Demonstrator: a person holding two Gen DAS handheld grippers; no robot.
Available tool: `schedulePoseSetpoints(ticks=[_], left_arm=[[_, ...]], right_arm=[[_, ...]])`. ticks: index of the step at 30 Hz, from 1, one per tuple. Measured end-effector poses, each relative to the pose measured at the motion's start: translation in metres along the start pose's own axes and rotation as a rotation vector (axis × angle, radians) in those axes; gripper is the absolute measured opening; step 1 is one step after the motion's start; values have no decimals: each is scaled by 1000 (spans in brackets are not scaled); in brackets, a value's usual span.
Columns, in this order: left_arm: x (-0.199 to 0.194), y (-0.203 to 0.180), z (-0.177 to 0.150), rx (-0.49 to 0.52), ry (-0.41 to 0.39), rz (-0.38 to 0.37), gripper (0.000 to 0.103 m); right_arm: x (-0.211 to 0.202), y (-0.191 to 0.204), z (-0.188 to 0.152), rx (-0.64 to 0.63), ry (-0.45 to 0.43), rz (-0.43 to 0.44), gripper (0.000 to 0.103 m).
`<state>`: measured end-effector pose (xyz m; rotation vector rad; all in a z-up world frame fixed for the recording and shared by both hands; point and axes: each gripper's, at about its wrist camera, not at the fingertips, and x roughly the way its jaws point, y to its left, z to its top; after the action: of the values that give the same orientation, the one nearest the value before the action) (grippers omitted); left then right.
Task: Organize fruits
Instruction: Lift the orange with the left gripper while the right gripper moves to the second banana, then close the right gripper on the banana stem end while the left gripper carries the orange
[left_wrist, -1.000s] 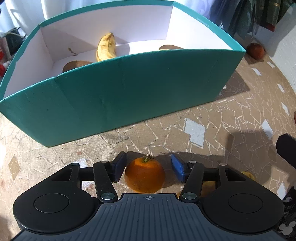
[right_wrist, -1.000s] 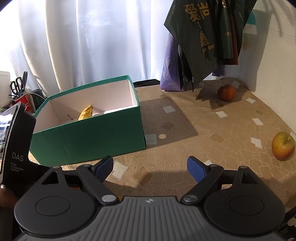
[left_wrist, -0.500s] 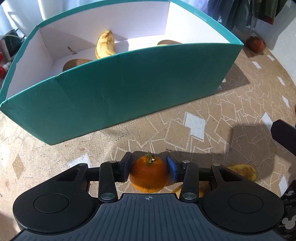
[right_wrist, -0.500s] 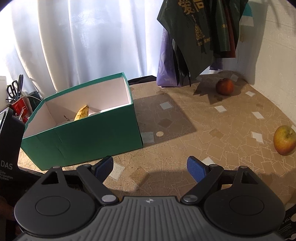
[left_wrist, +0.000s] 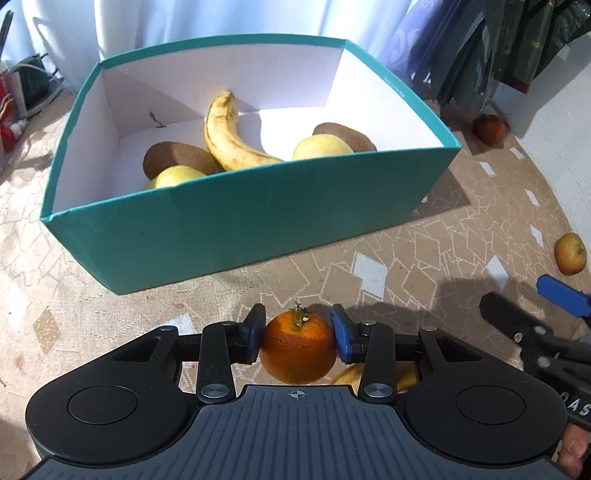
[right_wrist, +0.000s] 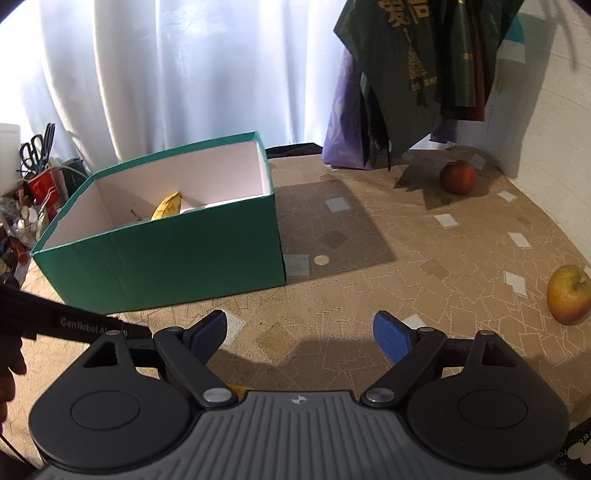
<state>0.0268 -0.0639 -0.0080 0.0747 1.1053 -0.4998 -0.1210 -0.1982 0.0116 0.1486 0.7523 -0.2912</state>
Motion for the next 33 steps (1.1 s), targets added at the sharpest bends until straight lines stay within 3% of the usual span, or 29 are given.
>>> schedulePoseSetpoints(ticks=[10, 20, 27, 33], left_arm=[[-28, 11, -2, -27, -70, -26, 42], [-38, 24, -11, -90, -84, -9, 43], [-43, 31, -17, -124, -88, 7, 43], [-44, 36, -16, -157, -88, 14, 43]], right_arm=[[12, 32, -14, -360, 176, 191, 87], [48, 63, -17, -684, 317, 352, 70], [67, 73, -9, -838, 377, 441, 57], [72, 72, 2, -866, 412, 482, 44]])
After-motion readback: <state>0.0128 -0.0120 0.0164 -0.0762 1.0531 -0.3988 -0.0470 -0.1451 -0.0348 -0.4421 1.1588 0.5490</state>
